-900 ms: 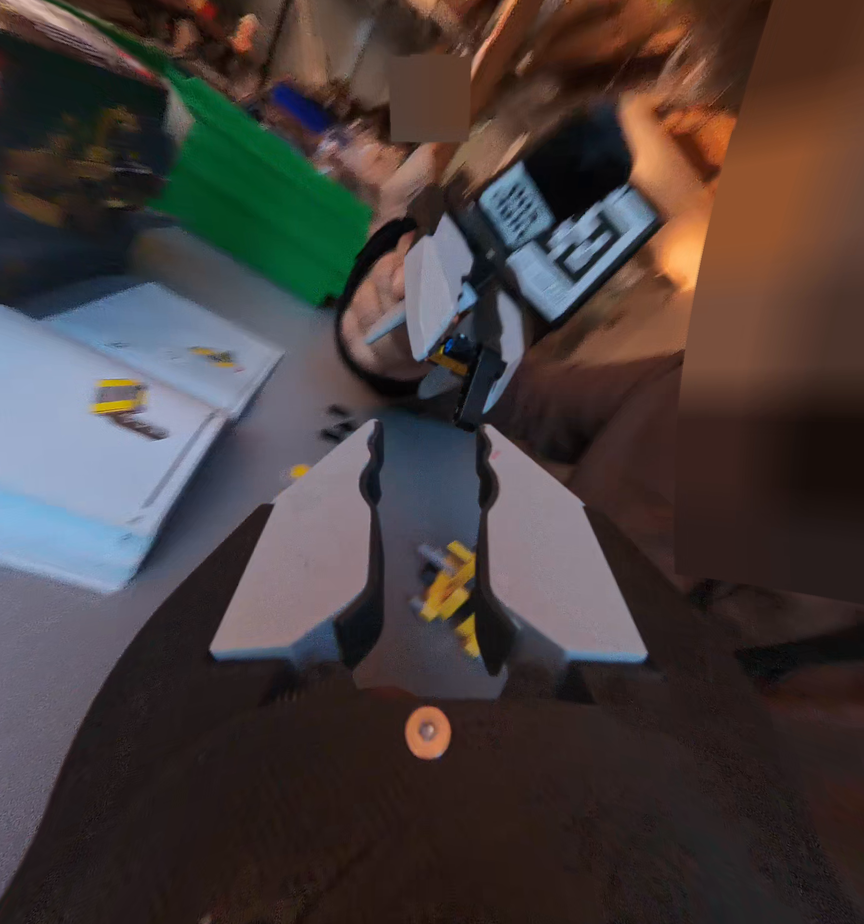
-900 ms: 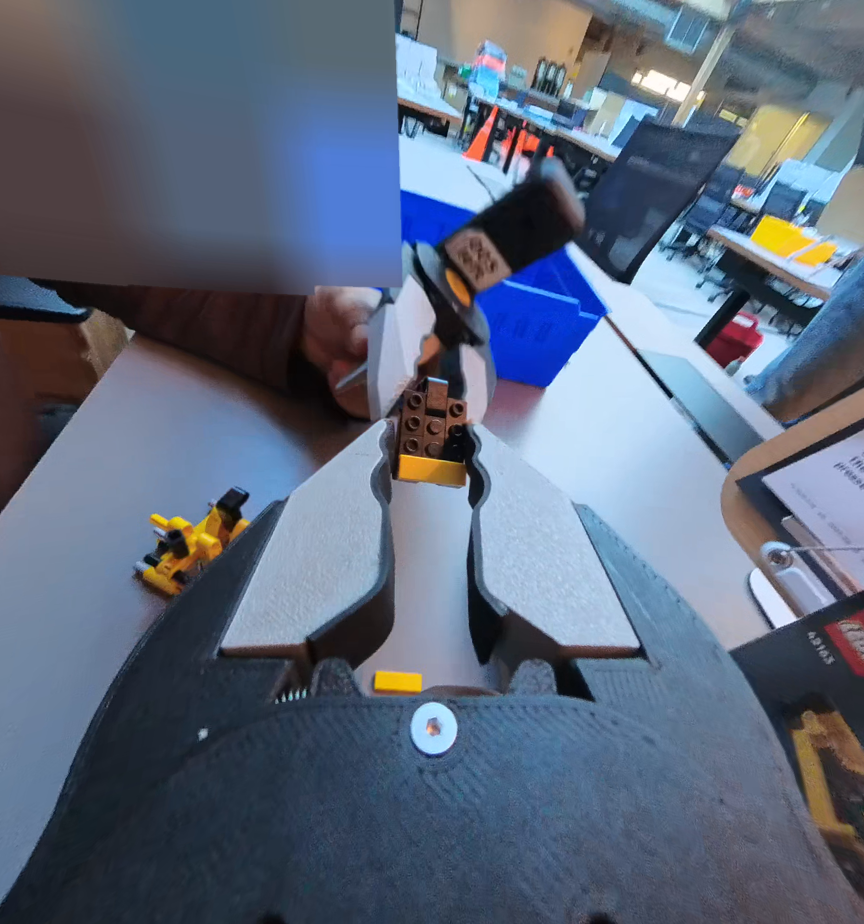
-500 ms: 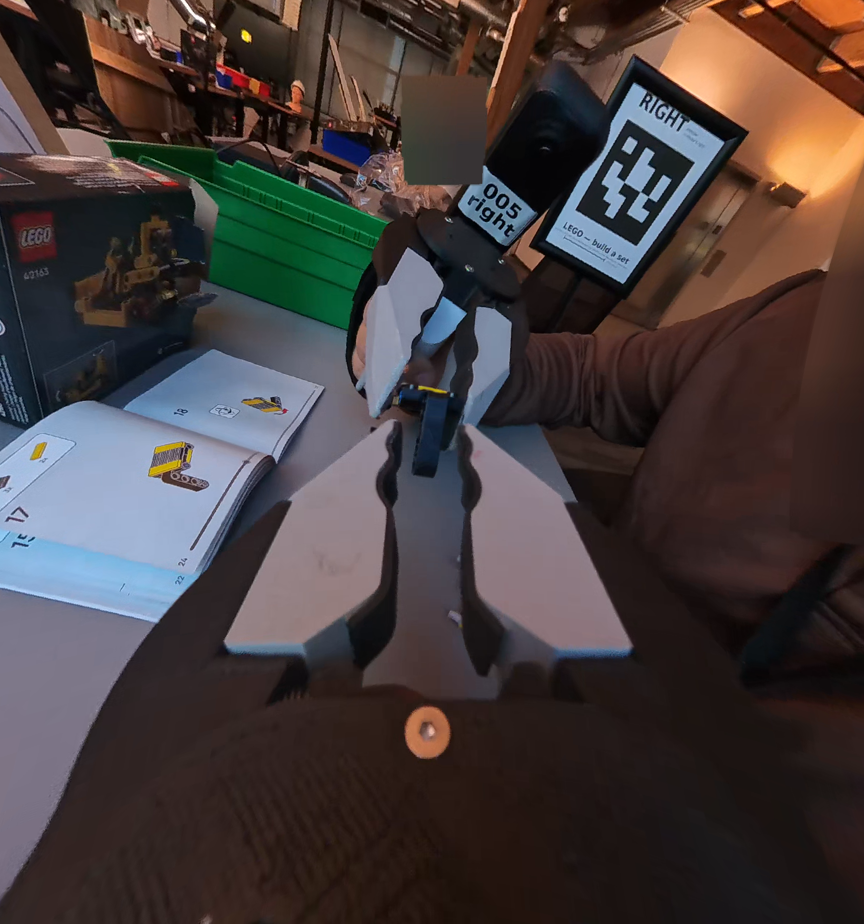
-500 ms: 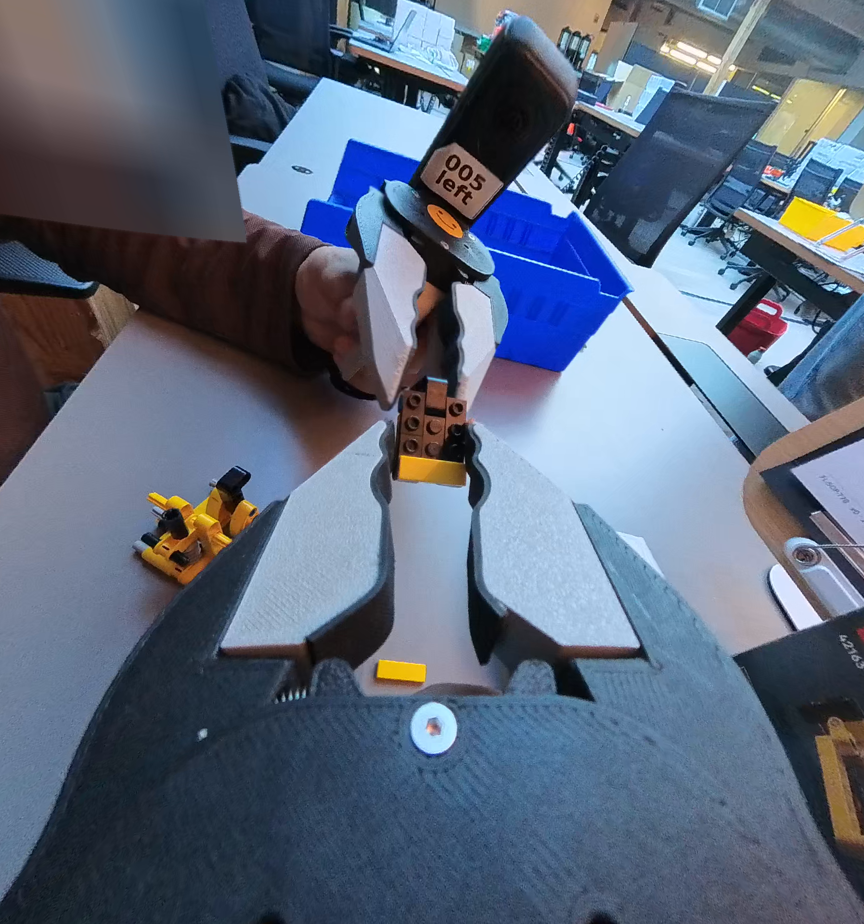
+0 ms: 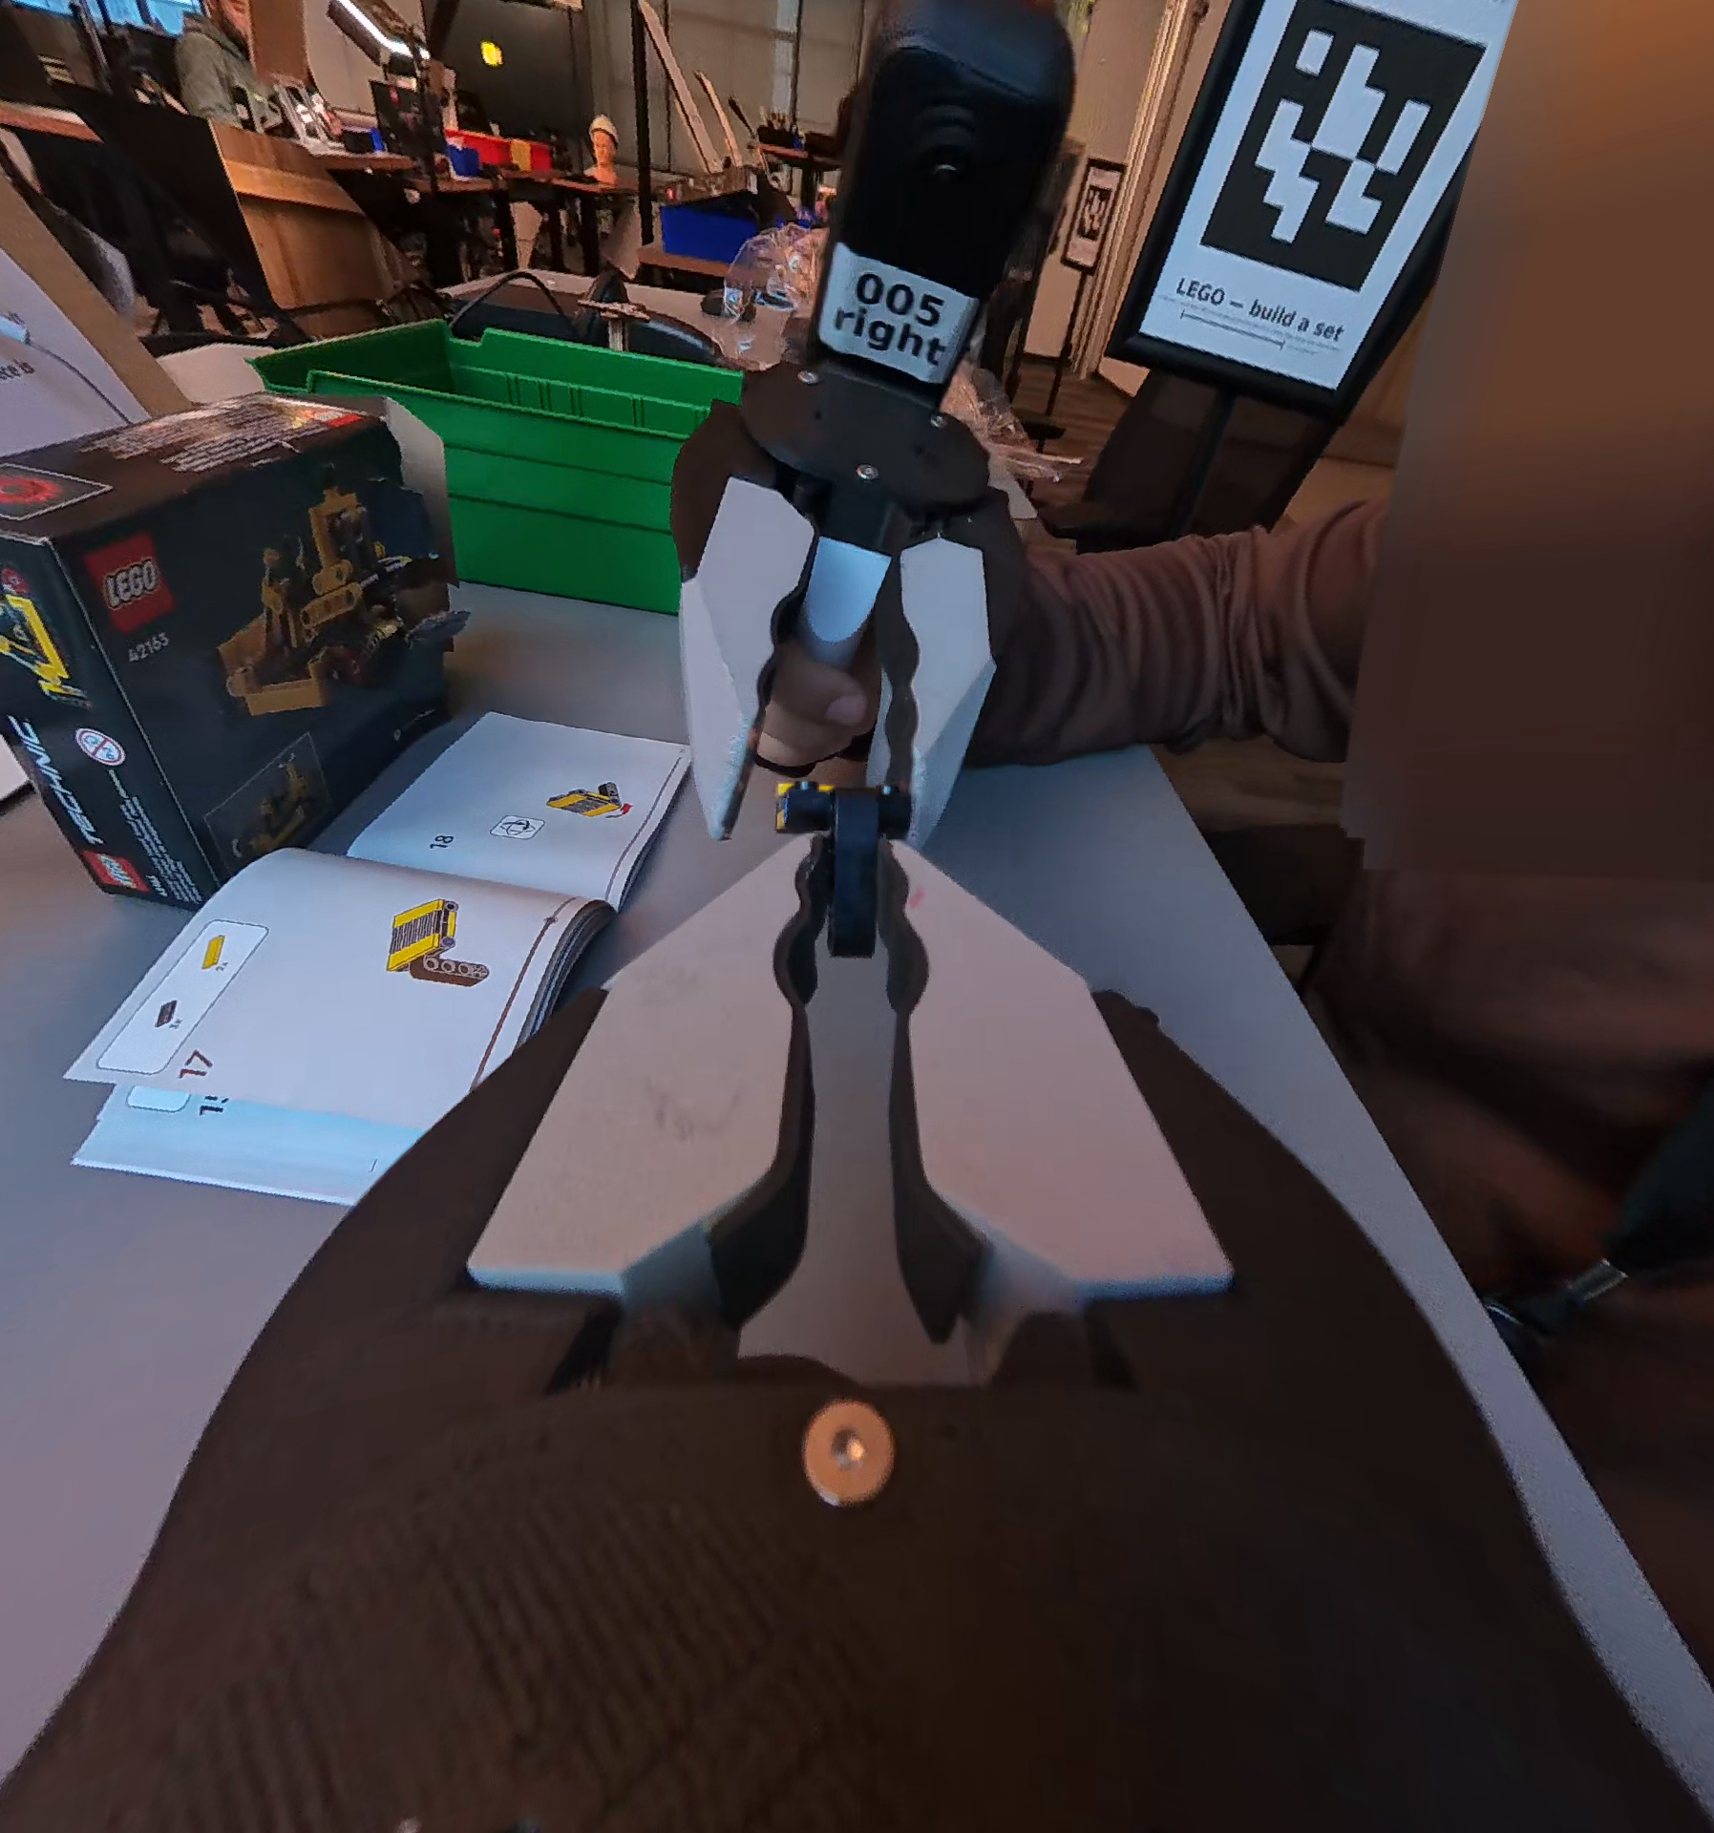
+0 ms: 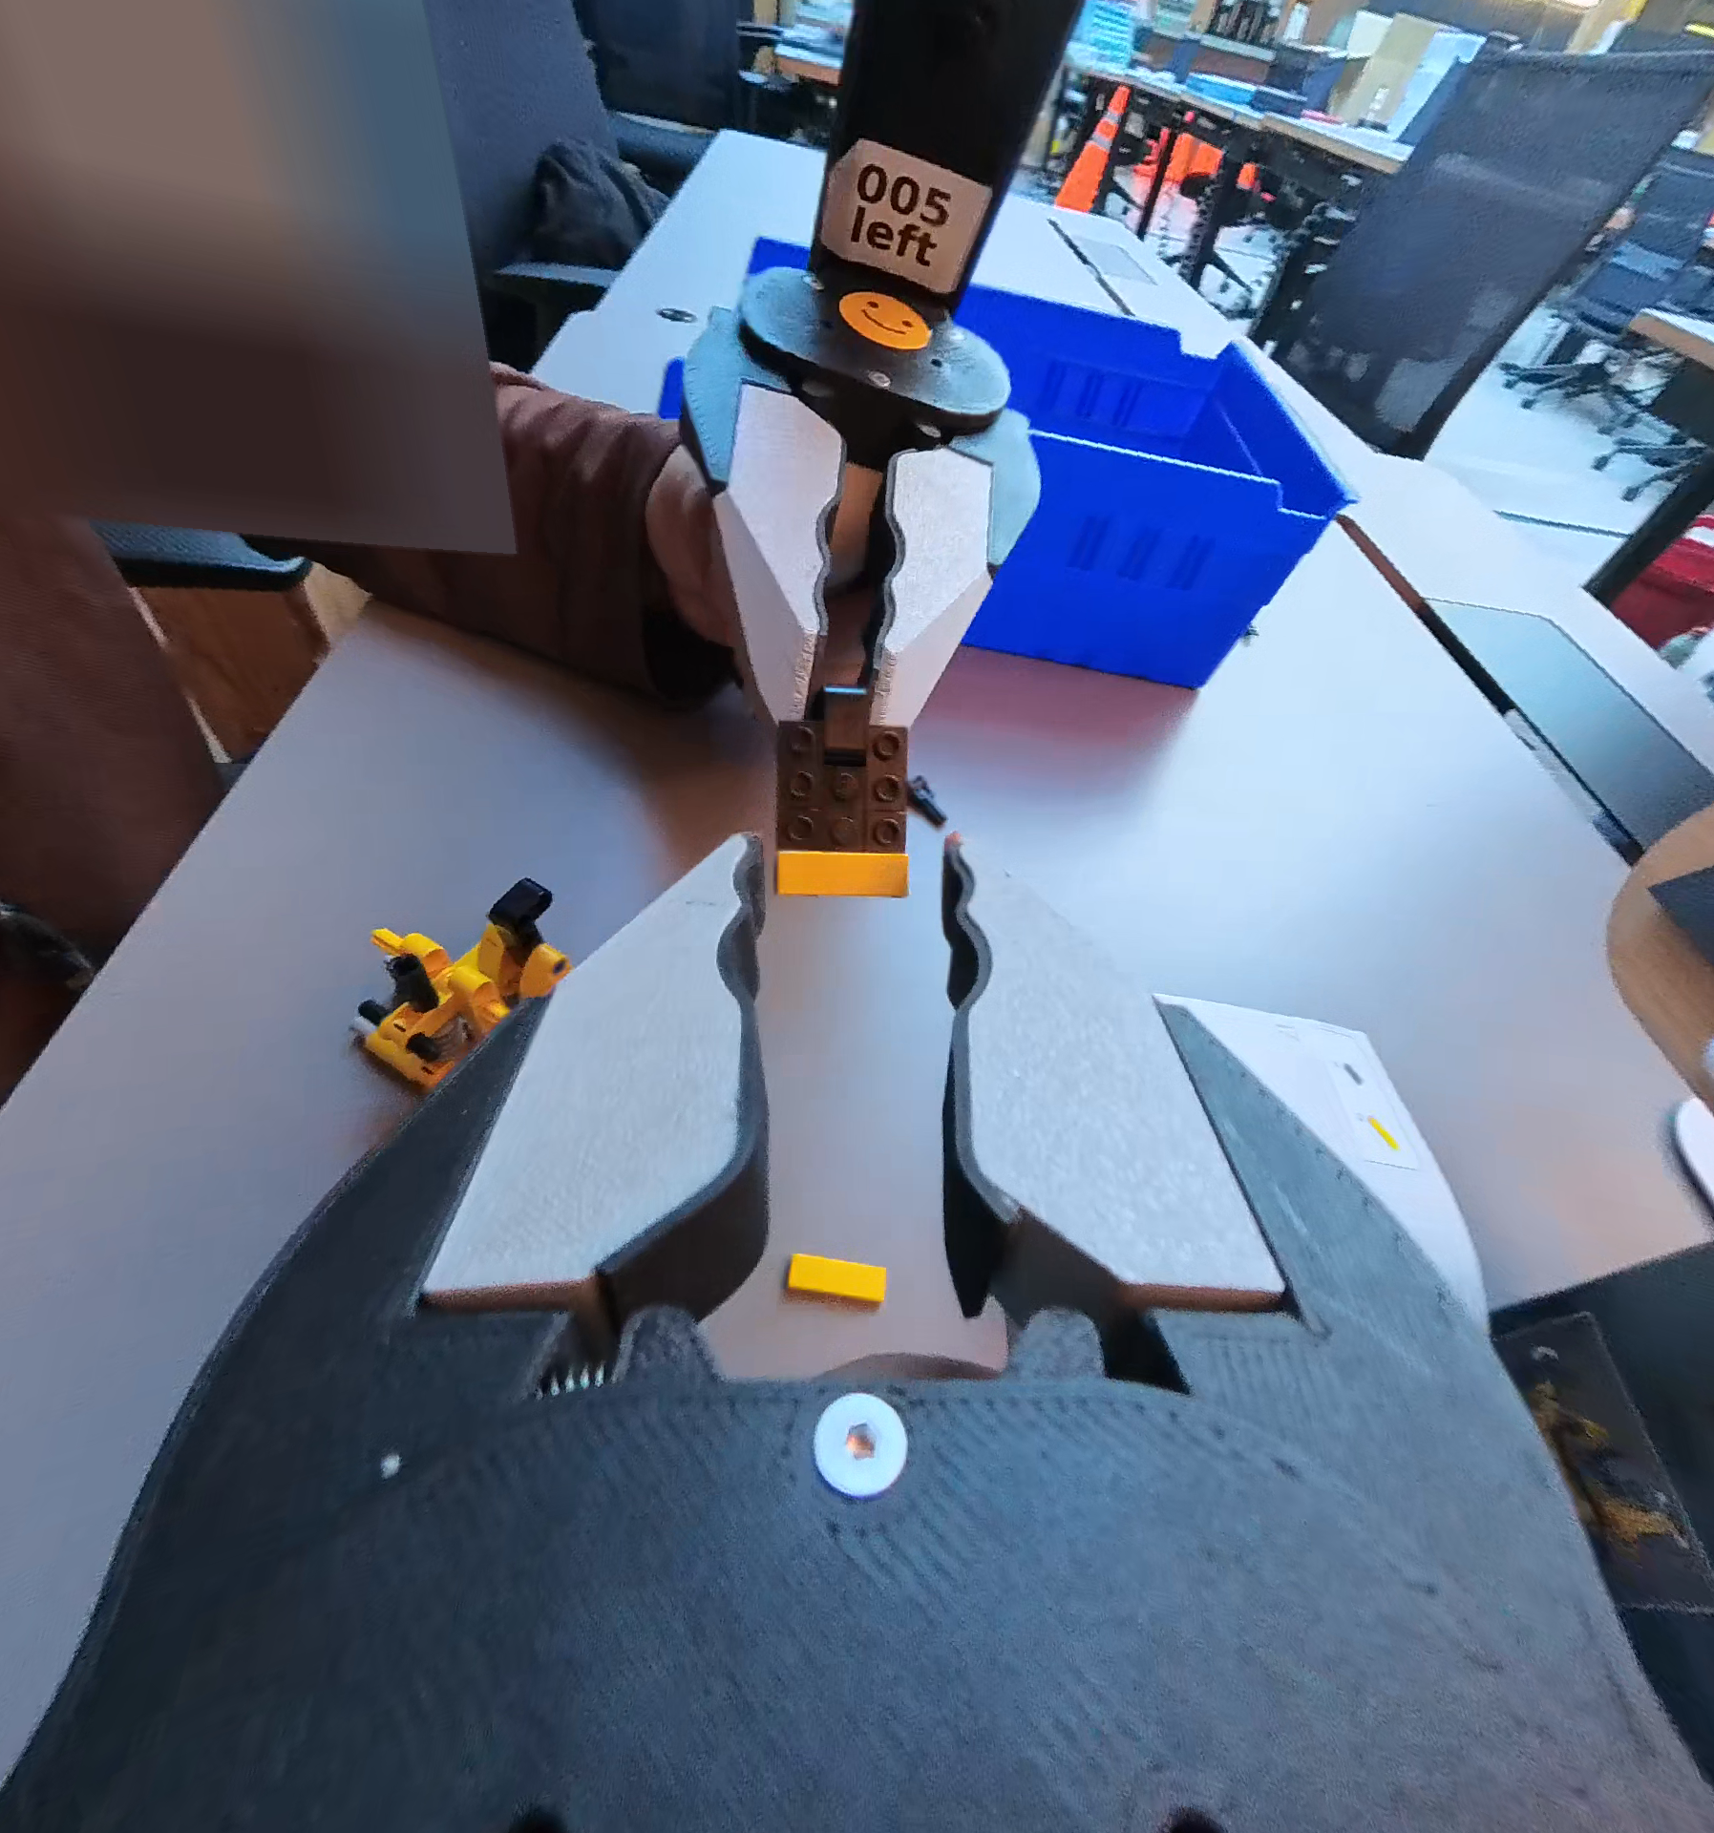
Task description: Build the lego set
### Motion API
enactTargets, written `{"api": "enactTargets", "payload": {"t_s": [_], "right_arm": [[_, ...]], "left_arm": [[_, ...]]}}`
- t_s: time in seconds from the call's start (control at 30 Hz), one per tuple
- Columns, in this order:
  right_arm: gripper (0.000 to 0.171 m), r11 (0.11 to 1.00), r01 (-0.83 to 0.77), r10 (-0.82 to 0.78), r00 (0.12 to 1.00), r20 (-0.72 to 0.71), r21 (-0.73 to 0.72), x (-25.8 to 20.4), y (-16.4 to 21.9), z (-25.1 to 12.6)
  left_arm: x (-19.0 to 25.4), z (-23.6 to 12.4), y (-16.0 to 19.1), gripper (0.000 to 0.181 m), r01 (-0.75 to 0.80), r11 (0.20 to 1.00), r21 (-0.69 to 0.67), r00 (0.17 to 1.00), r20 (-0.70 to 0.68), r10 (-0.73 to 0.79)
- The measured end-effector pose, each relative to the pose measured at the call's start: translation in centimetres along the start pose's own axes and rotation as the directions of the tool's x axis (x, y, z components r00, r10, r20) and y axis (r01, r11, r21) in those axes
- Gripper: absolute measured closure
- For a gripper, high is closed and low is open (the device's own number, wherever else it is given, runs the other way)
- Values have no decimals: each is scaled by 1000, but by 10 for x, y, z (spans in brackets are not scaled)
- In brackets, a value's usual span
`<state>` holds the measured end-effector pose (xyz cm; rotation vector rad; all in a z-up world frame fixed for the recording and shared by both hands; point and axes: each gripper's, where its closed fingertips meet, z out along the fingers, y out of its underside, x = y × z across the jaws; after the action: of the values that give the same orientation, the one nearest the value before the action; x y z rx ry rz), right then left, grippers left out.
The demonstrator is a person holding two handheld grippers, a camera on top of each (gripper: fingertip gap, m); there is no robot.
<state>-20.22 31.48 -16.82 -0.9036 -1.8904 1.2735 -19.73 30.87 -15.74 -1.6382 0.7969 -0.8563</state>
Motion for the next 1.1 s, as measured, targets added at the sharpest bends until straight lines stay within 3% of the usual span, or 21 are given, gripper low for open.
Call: {"api": "enactTargets", "payload": {"t_s": [0.3, 0.43, 0.5, 0.93, 1.0, 1.1], "right_arm": [[148, 999, 21, -20, 999, 25, -29, -6, 6, 3], [148, 999, 20, -19, 999, 34, -32, -7, 7, 4], [148, 999, 18, -16, 999, 42, -37, -8, 8, 5], [148, 999, 0, 2, 997, 72, -40, -12, 9, 6], [147, 999, -4, 7, 997, 72, -44, -12, 9, 6], [148, 998, -3, 9, 997, 83, -61, -12, 12, 4]], "left_arm": [[2, 2, 2, 174, -2, 1000, -13, 1000, -2, 2], [-1, 7, 9, 149, 6, 998, -64, 1000, 22, -4], [2, 8, 9, 159, -31, 997, -64, 999, 24, 32], [3, 11, 8, 163, -37, 998, -45, 999, 29, 39], [3, 10, 10, 177, -65, 996, -52, 997, 33, 67], [4, 12, 13, 176, -58, 996, -62, 998, 25, 60]]}}
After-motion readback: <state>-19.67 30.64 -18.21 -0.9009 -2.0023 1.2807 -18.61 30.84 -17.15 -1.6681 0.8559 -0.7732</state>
